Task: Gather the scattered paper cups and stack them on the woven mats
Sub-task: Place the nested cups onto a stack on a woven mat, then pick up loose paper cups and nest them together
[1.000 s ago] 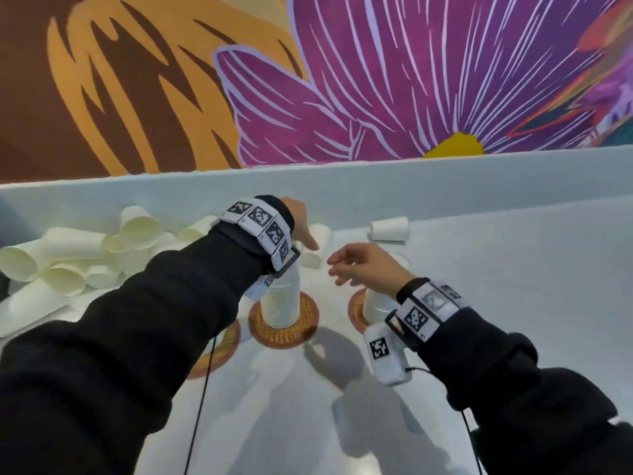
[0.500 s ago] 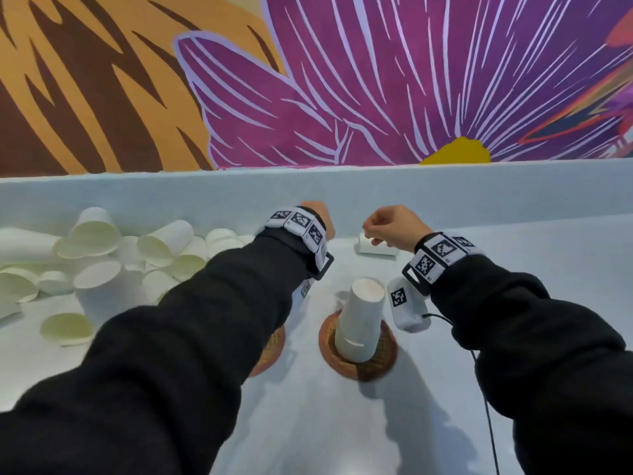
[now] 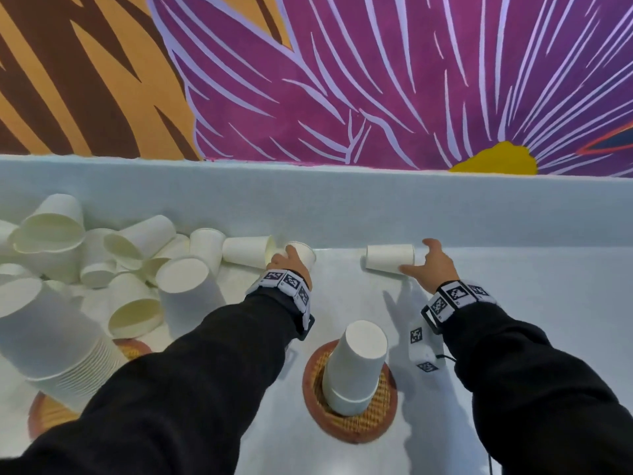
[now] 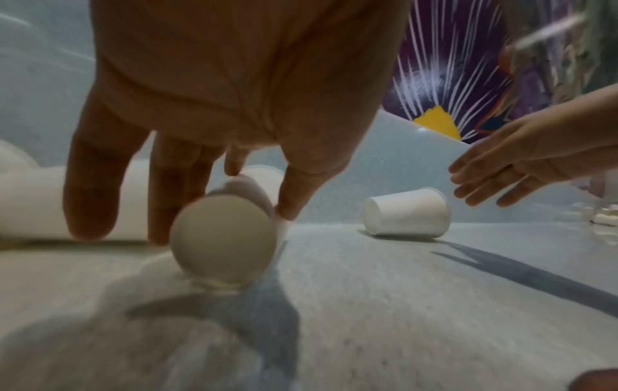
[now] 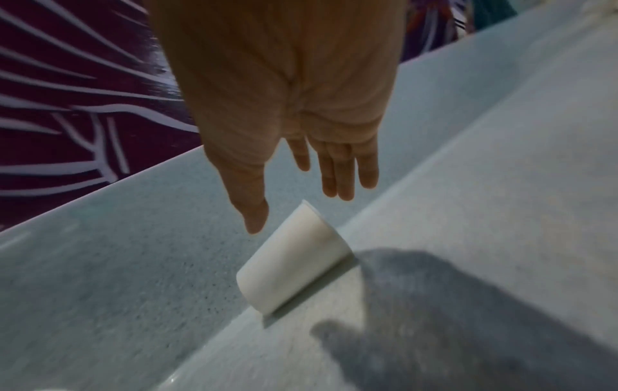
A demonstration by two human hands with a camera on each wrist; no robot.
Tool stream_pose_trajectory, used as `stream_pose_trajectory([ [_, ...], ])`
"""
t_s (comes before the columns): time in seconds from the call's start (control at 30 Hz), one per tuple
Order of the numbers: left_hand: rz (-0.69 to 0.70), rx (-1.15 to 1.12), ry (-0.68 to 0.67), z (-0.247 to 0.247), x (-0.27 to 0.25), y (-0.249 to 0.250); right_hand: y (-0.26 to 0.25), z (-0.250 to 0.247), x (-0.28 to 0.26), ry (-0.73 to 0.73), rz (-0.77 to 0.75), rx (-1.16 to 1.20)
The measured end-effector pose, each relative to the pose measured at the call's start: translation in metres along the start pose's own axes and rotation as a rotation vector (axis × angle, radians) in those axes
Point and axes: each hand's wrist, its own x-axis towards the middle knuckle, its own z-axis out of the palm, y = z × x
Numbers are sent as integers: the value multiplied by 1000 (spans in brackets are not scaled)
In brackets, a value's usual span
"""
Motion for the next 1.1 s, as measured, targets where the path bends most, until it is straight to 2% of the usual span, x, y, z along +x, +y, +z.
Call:
stream_pose_trajectory([
  [0.07, -37, -27, -34, 8, 5, -3, 6, 10, 7, -14, 120, 134],
  [0.13, -40, -29, -38, 14, 7, -7, 11, 19, 12, -13, 168, 234],
  [0.2, -11, -35, -40, 17, 9, -11, 13, 24, 15, 20, 165, 283],
  [0.33, 135, -81, -93, 9, 10, -9, 16, 35, 26, 46, 83, 257],
  [0.4, 213, -155, -130, 1, 11, -3, 12, 38, 27, -17, 66, 343],
  [0.53, 437, -275, -217, -6, 6, 14, -14, 45, 14, -255, 56, 572],
  [0.67, 455, -448, -164, -18, -2, 21, -38, 35, 1, -345, 99, 671],
  [0.8, 440, -722, -85, -54, -20, 25, -57, 0, -21, -470, 39, 634],
  [0.87, 438, -811, -33, -76, -31, 27, -62, -19, -36, -577, 3, 571],
  [0.97, 509, -793, 3, -111, -53, 26, -61, -42, -61, -731, -43, 360],
  [1.03, 595, -730, 20, -129, -77, 23, -52, -52, -76, -751, -98, 258],
  [1.1, 689, -633, 76, -138, -104, 20, -40, -60, -87, -779, -204, 273],
])
